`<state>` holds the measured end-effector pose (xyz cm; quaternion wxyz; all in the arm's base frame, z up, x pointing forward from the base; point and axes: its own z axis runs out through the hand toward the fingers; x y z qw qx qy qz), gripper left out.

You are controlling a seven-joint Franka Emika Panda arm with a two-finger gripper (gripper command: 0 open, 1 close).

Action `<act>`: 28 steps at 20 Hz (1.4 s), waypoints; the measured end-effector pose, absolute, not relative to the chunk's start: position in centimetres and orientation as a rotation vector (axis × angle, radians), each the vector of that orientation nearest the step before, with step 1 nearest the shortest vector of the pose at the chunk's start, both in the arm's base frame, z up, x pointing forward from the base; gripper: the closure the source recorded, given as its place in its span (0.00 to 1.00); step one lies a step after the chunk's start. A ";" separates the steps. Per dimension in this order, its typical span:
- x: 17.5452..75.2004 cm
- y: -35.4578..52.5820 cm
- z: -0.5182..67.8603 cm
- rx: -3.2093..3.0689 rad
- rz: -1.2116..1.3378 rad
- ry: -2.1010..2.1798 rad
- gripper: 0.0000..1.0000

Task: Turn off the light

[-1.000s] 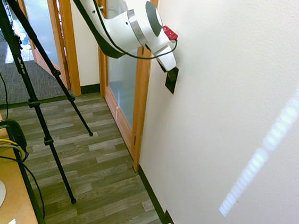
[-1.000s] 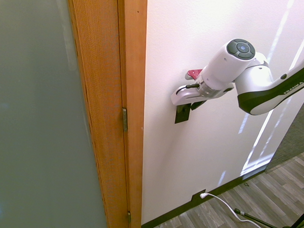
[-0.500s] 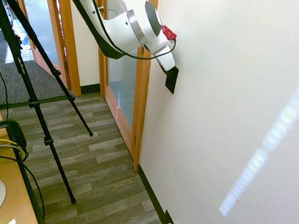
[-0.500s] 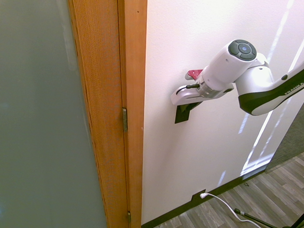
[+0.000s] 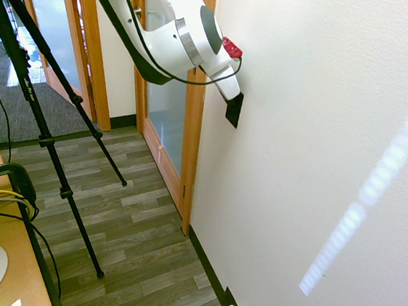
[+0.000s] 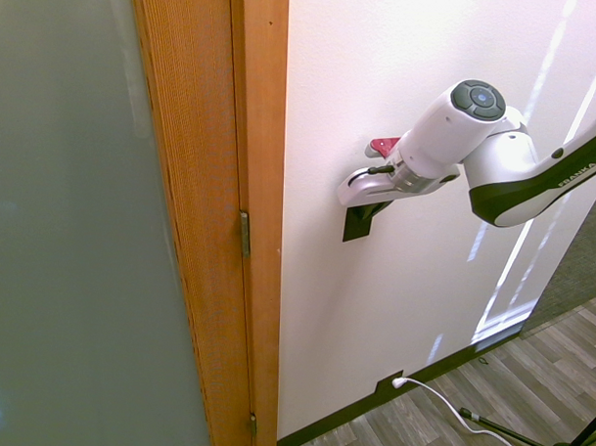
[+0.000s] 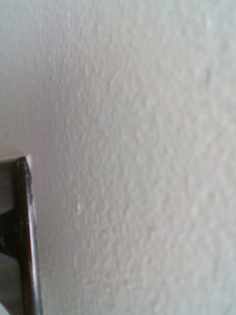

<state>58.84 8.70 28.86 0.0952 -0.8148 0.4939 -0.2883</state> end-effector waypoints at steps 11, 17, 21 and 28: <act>59.1 9.0 27.5 -2.495 -0.850 1.404 0.00; 59.5 9.9 27.6 -2.583 -0.868 1.394 0.00; 59.4 10.6 26.9 -2.634 -0.830 1.380 0.00; 57.8 14.5 25.0 -2.684 -0.744 1.276 0.00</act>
